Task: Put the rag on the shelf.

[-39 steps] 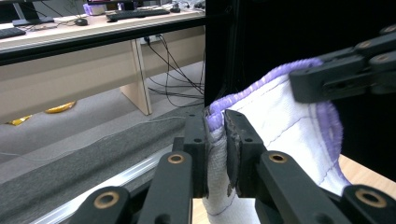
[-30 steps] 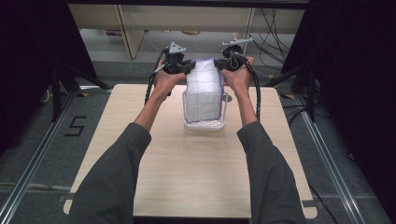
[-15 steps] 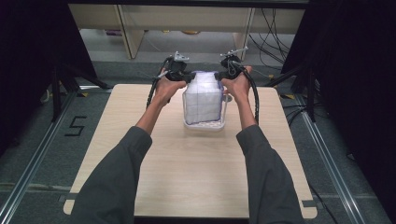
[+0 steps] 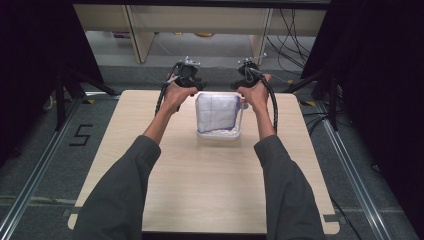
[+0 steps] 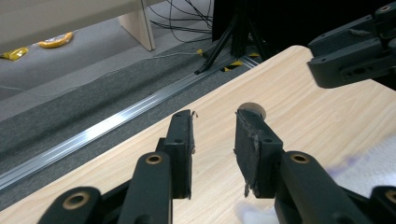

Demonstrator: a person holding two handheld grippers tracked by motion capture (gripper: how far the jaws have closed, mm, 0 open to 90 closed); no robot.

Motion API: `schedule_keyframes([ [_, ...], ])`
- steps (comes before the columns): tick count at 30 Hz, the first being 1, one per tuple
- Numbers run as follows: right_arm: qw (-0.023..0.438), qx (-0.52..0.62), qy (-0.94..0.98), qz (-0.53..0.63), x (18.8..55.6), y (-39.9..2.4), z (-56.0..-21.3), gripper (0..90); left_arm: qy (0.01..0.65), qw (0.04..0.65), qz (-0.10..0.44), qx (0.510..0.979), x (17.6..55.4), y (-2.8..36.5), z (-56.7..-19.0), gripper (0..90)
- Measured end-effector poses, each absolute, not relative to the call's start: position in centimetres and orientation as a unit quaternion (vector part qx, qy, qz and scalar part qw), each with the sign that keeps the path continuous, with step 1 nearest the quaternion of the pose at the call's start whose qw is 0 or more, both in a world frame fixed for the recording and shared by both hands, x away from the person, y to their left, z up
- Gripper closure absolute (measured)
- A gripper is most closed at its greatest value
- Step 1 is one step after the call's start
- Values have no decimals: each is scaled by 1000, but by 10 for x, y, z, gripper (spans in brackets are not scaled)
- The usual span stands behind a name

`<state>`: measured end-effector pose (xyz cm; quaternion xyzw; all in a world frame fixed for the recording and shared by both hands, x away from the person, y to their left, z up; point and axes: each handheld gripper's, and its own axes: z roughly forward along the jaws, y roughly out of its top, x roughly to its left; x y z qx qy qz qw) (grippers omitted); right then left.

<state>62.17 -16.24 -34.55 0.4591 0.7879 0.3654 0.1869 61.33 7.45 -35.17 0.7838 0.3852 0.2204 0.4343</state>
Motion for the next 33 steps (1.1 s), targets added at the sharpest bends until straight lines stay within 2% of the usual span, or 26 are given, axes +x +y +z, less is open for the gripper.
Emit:
schedule_keyframes([
  [18,184,476,770,383,609,-179,-332,605,390,450,199,778,597,105,-342,636],
  [24,186,473,770,387,603,-180,-327,592,396,462,185,772,590,113,-338,579],
  [27,196,457,774,391,600,-181,-323,587,401,466,168,770,584,119,-336,507],
  [33,195,446,776,402,585,-181,-314,565,402,468,178,766,572,124,-329,444],
])
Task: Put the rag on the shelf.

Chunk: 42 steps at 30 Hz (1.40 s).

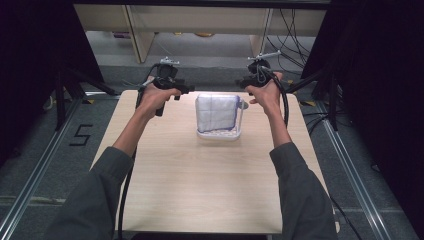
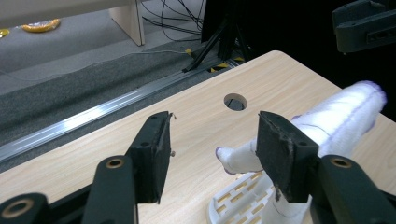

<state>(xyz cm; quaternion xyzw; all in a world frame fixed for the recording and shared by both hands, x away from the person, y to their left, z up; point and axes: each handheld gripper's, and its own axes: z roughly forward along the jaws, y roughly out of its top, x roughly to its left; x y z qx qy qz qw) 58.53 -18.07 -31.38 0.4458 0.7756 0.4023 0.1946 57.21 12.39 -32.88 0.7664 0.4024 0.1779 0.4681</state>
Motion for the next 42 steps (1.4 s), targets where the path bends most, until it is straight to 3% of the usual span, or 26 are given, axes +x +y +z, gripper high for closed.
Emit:
schedule_keyframes([
  [10,195,432,780,409,569,-192,-312,526,391,462,162,780,554,130,-331,362],
  [24,177,431,773,430,545,-201,-312,377,376,475,141,783,524,138,-337,306],
  [29,179,430,771,433,536,-205,-311,368,360,455,160,798,510,141,-340,299],
  [42,168,411,769,460,508,-213,-316,353,344,477,145,796,475,149,-360,277],
])
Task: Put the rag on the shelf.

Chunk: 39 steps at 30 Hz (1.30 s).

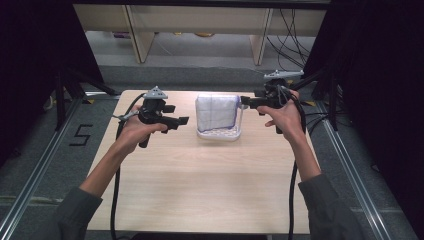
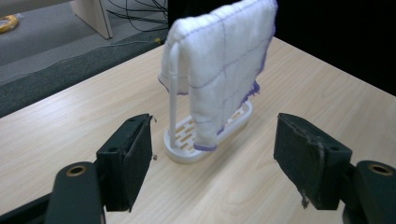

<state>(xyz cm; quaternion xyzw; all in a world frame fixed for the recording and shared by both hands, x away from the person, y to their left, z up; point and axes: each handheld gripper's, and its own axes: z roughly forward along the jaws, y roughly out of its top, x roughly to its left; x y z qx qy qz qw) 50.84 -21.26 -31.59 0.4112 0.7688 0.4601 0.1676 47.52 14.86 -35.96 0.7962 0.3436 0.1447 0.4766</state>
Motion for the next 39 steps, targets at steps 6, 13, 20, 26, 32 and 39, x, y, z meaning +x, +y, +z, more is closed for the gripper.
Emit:
schedule_keyframes([
  [6,182,402,773,456,498,-214,-322,352,340,482,141,795,462,150,-370,276],
  [13,164,394,767,480,482,-215,-328,351,332,494,131,793,445,150,-381,276],
  [20,159,380,766,493,467,-214,-341,350,332,497,122,792,434,147,-393,262],
  [26,159,373,771,491,458,-213,-350,349,329,499,122,792,427,149,-400,251],
  [32,159,367,775,489,446,-212,-360,347,328,506,103,791,417,151,-410,251],
  [39,170,366,784,472,431,-212,-372,344,319,506,102,795,408,152,-415,230],
])
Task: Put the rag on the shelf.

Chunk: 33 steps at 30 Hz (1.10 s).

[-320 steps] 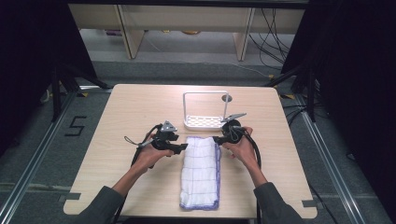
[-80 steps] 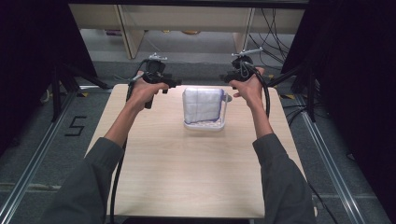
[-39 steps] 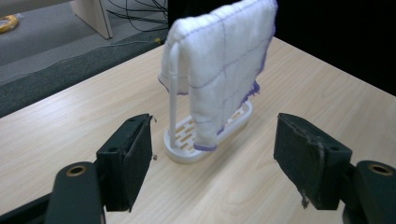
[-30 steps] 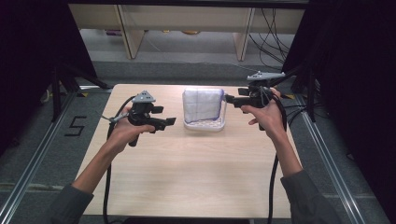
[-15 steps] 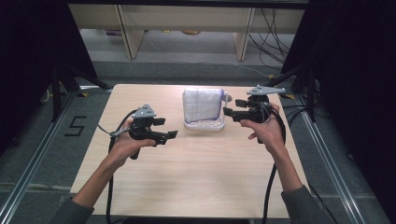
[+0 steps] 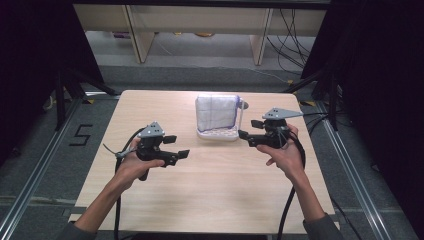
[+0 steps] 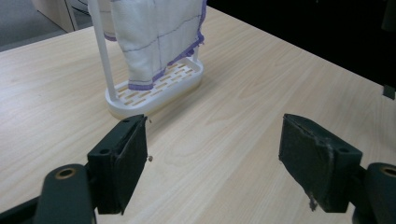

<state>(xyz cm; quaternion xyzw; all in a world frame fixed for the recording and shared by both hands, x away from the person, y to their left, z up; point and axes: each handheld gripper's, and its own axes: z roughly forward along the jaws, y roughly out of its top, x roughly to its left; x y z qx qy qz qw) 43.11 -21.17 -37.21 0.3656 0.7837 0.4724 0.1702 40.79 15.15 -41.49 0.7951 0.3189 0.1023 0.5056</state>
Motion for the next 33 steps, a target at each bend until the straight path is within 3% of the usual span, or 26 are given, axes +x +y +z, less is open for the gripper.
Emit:
schedule_keyframes([
  [33,109,361,826,419,399,-186,-439,318,323,482,88,810,349,159,-473,218],
])
